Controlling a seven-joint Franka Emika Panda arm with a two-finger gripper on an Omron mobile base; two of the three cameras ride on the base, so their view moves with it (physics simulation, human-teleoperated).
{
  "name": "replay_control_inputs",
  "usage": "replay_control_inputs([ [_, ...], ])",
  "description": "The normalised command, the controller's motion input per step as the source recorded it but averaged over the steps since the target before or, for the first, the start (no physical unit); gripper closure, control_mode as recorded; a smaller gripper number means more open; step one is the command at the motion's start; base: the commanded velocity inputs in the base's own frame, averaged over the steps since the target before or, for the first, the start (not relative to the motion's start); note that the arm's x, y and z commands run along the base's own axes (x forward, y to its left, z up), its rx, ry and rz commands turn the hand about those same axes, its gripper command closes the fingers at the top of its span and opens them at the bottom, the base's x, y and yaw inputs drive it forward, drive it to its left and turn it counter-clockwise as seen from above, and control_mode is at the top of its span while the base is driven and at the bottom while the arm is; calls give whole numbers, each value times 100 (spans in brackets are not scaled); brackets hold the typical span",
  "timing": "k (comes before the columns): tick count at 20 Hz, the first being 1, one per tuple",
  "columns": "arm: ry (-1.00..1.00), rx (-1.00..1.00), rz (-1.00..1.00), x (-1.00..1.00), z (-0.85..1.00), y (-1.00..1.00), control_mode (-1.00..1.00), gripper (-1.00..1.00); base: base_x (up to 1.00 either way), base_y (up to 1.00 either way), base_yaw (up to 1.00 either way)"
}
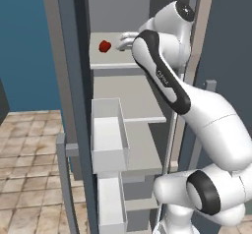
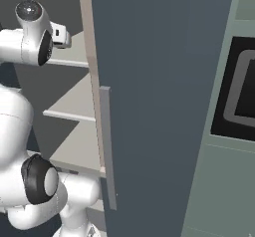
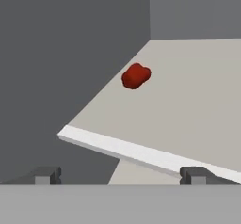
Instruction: Take the bell pepper and mushroom out of the freezer and place them in the tupperware container on the counter. Then put the tupperware containing the vegetables back in the freezer.
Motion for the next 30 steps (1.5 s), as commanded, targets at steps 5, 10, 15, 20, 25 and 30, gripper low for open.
replay_control_inputs([
  [5,0,0,0,62,-19,17,-100,-100,0,0,0],
  [10,0,0,0,53,-18,16,-100,-100,0,0,0],
  [15,0,0,0,48,-2,10,-100,-100,0,0,0],
  [20,0,0,0,47,-1,8,-100,-100,0,0,0],
  [25,0,0,0,52,-5,13,-100,-100,0,0,0],
  [30,0,0,0,47,-6,14,-100,-100,0,0,0],
])
